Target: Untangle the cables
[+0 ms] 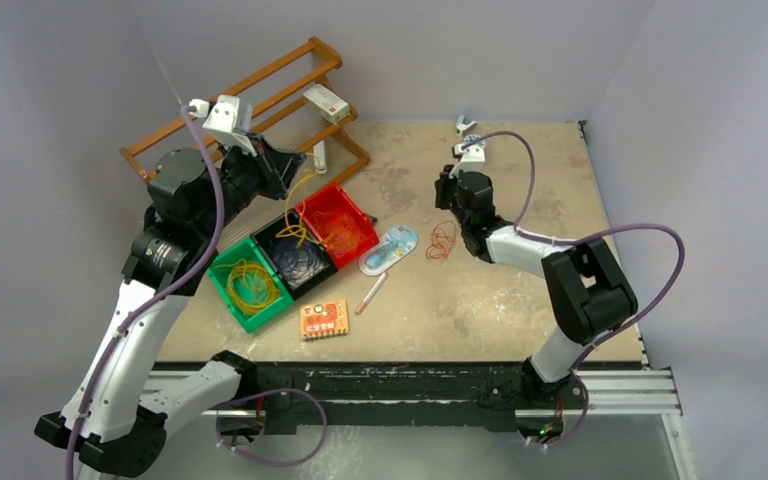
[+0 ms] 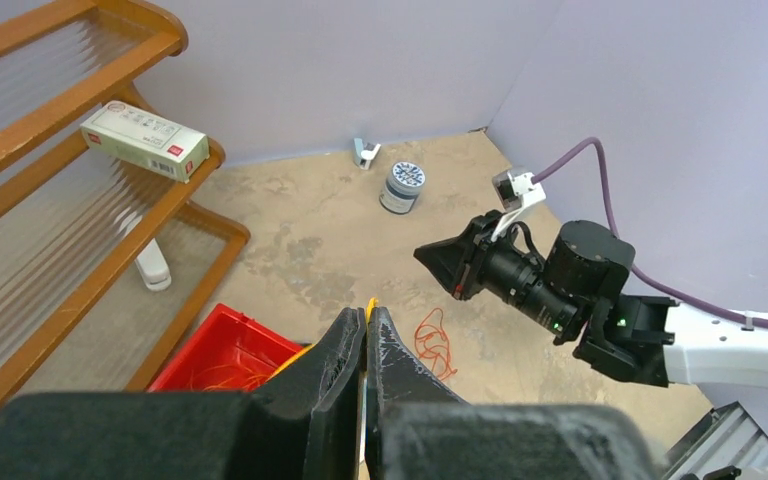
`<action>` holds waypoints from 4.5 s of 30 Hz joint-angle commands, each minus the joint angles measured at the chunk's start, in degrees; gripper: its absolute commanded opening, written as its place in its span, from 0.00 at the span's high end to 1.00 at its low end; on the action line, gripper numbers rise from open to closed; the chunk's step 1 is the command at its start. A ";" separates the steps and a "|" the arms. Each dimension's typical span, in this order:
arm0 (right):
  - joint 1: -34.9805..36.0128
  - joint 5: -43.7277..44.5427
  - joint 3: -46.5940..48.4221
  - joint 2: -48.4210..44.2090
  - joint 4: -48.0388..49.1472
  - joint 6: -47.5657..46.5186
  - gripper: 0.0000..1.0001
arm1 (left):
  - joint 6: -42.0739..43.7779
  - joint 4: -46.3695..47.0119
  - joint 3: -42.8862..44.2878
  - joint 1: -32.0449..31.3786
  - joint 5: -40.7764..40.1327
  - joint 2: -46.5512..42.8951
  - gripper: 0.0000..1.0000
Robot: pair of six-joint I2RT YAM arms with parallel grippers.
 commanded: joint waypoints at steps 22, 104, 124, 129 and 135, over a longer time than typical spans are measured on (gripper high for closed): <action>0.32 -27.65 -4.68 -16.91 9.60 -10.44 0.65 | 0.90 -7.86 2.98 0.19 -25.81 -1.91 1.00; 0.26 -29.65 -6.86 -15.17 11.53 -9.86 0.63 | -22.95 -14.31 -29.55 0.17 -53.96 -6.87 1.00; 0.31 -30.45 -6.36 -14.09 11.67 -9.42 0.63 | -32.82 -9.26 -41.90 0.25 -53.36 -1.46 1.00; 0.34 -31.14 -5.74 -13.59 11.78 -9.02 0.63 | -34.48 -6.82 -43.24 0.27 -53.79 0.90 1.00; 0.26 -31.28 -5.53 -13.58 11.63 -8.90 0.63 | -35.78 -3.34 -45.42 0.50 -55.55 4.27 1.00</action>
